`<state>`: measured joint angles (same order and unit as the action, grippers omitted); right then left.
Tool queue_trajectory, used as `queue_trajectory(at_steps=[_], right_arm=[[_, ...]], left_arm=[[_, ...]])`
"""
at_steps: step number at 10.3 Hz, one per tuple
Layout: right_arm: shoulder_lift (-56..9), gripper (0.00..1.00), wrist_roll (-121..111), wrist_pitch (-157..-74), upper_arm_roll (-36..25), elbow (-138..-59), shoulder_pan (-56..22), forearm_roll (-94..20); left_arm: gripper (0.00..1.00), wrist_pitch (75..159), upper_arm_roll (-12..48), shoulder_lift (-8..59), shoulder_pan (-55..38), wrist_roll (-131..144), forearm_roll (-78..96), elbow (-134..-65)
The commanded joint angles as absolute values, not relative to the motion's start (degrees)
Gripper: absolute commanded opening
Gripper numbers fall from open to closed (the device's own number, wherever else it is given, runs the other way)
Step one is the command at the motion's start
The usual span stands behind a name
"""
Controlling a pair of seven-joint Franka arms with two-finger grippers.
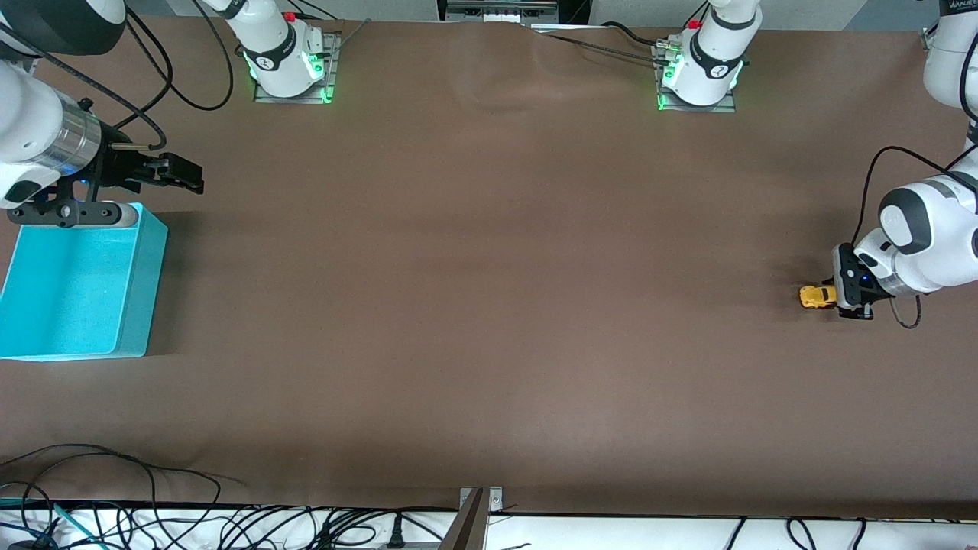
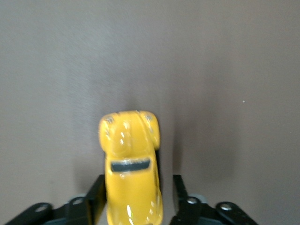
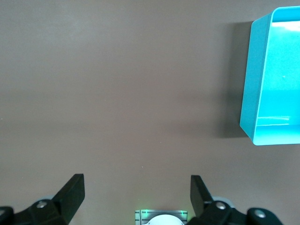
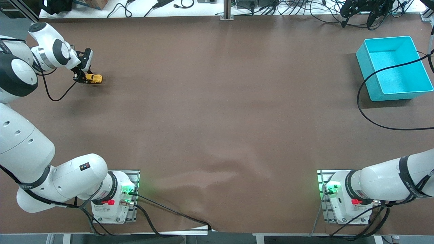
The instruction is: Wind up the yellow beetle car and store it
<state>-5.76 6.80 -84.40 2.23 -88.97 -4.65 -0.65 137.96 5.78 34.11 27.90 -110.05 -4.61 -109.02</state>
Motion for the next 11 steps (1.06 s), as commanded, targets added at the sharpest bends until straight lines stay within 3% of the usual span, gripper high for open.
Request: queue_trajectory(at_steps=[1,4,11], right_arm=[[-6.06,1.0,6.5,-84.29,2.2,-88.24,-4.39,-1.67],[-6.59,1.0,6.5,-84.99,2.2,-88.07,-4.39,-1.67],[-7.38,1.0,6.5,-86.56,2.02,-87.98,-4.13,-1.58]], left_arm=[[1.0,128.2,7.98,34.02,28.65,-110.66,-3.79,-102.77],[1.0,111.32,8.53,33.14,26.73,-105.32,-3.43,-91.61],[1.0,90.81,8.79,31.82,12.94,-84.14,-3.78,-75.34]])
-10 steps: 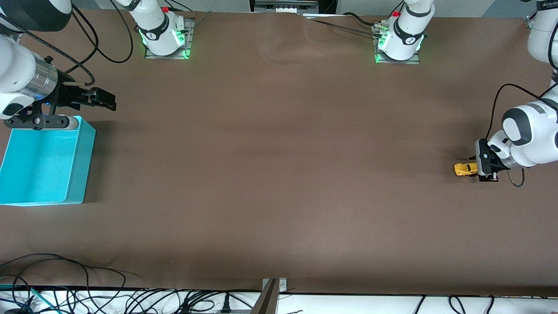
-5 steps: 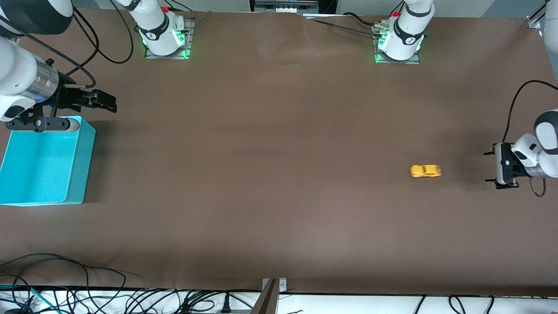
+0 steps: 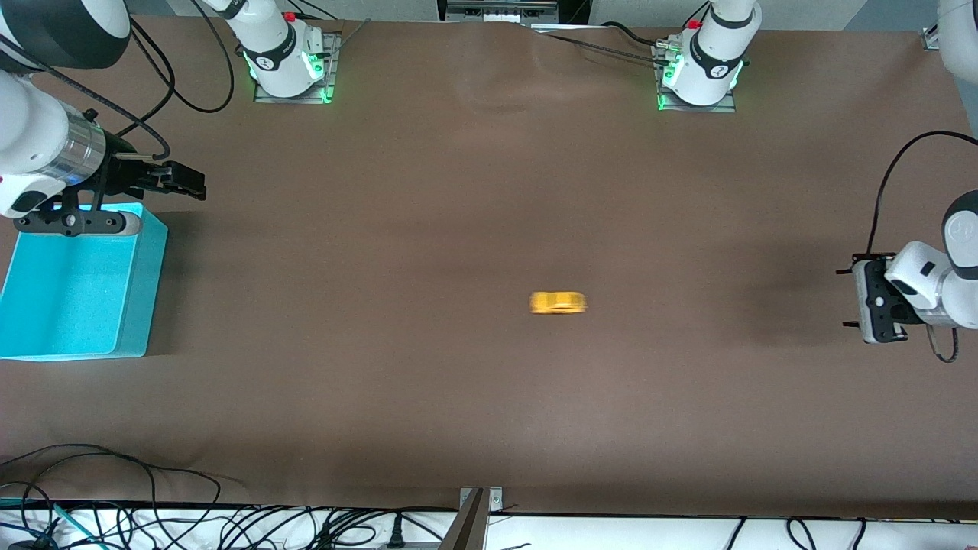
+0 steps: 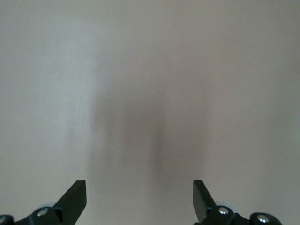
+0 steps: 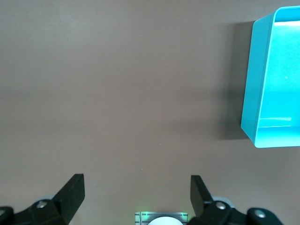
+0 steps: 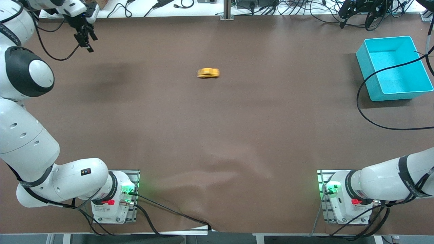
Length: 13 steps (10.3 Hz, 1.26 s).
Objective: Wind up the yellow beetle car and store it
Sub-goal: 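Release the car from the left gripper and raise the gripper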
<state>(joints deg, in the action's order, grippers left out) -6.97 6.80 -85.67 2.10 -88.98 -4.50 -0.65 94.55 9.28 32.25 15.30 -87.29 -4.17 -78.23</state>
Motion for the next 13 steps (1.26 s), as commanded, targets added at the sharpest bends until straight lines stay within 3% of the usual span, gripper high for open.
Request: queue_trajectory(at_steps=[1,7,13], right_arm=[[-7.47,1.0,6.59,-87.09,1.93,-87.98,-3.96,-1.5],[-8.44,1.0,4.15,-85.97,2.11,-87.98,-3.16,-1.23],[-11.42,1.0,-16.19,-89.54,2.2,-88.94,-3.52,-0.53]], left_arm=[[1.0,89.4,8.88,31.73,11.27,-81.94,-3.52,-74.37],[1.0,86.58,11.51,30.41,9.58,-74.9,-3.25,-74.09],[1.0,85.08,11.95,23.57,5.63,-51.56,-2.03,-74.27]])
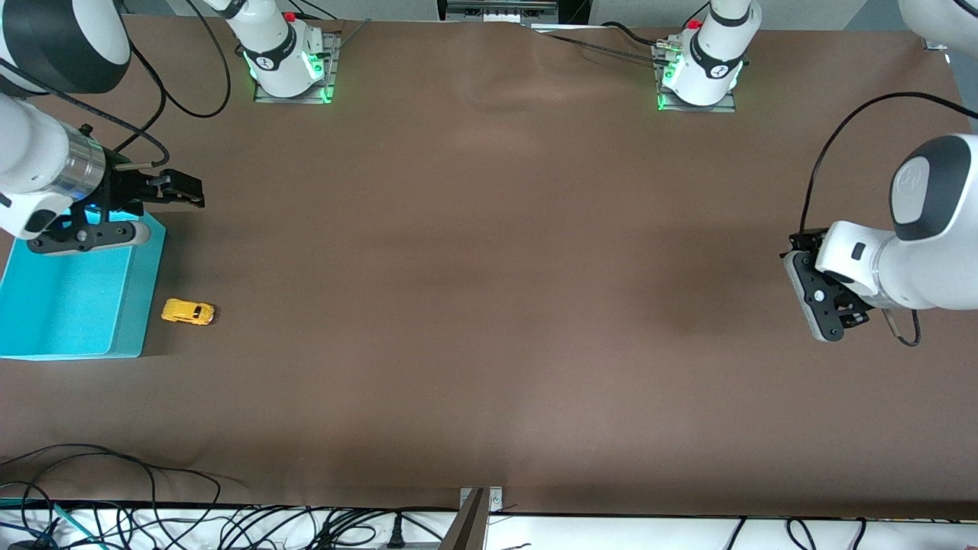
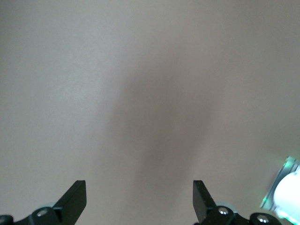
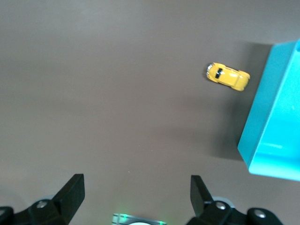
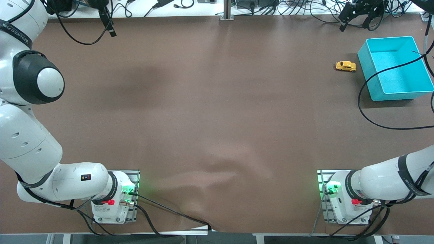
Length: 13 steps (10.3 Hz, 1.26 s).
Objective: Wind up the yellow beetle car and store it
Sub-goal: 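Lower the right gripper to the car while the left gripper retracts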
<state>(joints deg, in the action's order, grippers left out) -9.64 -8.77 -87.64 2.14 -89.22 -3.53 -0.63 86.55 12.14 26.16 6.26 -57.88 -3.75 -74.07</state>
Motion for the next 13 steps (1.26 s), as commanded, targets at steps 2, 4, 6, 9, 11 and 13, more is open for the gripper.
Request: queue_trajectory(at_steps=[2,4,6,9,11,13], right_arm=[[-13.44,1.0,-28.68,-93.32,1.94,-89.21,-3.08,0.17],[-15.02,1.0,-37.22,-97.1,1.85,-90.43,-2.9,2.0],[-17.91,1.0,-50.38,-102.28,1.67,-91.93,-1.85,2.46],[-21.18,1.0,-66.14,-106.16,1.58,-92.98,0.44,2.2],[-21.18,1.0,-72.48,-110.1,1.41,-96.83,0.87,2.46],[-21.18,1.0,-80.9,-116.69,1.15,-101.93,2.02,2.46]], left_arm=[[1.0,83.07,12.48,21.27,5.27,-41.09,-1.93,-74.27],[1.0,82.53,11.96,17.6,5.01,-34.84,-0.45,-74.7],[1.0,82.79,6.81,12.51,-0.32,-27.01,0.34,-77.85],[1.0,86.48,5.01,1.8,-1.05,-23.39,1.5,-89.08],[1.0,89.46,4.75,-5.85,-0.7,-8.95,1.76,-98.05],[1.0,89.39,4.83,-9.04,-0.7,-2.13,1.76,-101.41]])
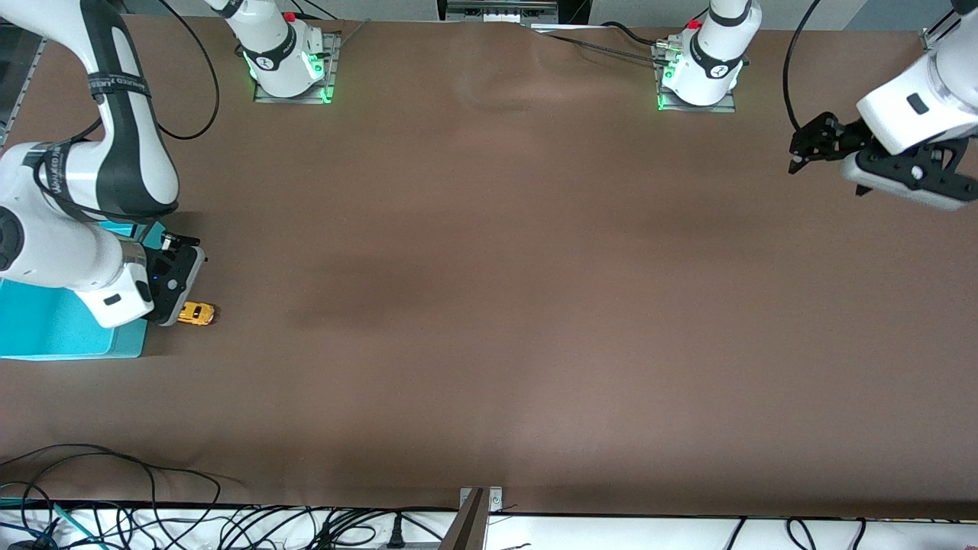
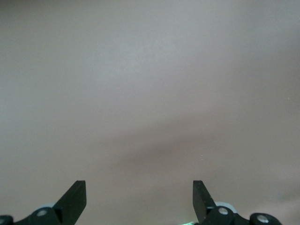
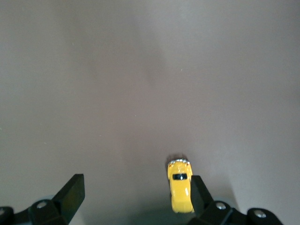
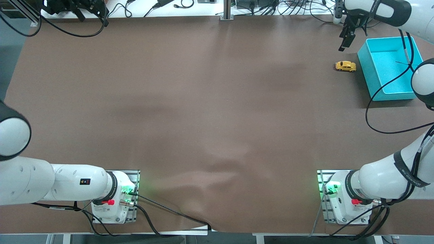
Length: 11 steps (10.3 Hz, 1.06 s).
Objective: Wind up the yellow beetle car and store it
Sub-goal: 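Lower the right gripper to the car while the left gripper retracts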
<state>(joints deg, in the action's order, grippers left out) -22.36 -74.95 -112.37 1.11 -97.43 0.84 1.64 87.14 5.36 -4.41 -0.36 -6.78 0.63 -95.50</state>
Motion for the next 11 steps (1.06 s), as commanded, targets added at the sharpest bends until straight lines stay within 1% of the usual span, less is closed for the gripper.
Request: queue_trajectory(at_steps=[1,2,5,7,11], right_arm=[[-21.27,1.0,-84.43,-118.2,1.06,-103.17,2.54,2.46],[-22.05,1.0,-86.38,-118.3,0.62,-103.53,3.51,2.46],[-24.42,1.0,-90.59,-118.3,0.27,-104.33,6.06,2.46],[-26.1,1.0,-91.4,-119.87,0.18,-104.33,8.16,2.63],[-29.34,1.0,-91.41,-126.11,-0.44,-104.06,8.7,4.39]], left_arm=[[1.0,89.3,4.83,-8.53,-0.44,-2.37,1.76,-100.99],[1.0,89.3,4.92,-7.57,-0.35,-2.02,1.76,-100.2],[1.0,88.51,4.92,-2.3,-0.53,-1.76,1.85,-94.33],[1.0,87.9,4.75,-1.93,-0.09,-1.67,2.63,-93.52],[1.0,85.17,4.75,-1.85,1.4,-1.67,2.9,-92.64]])
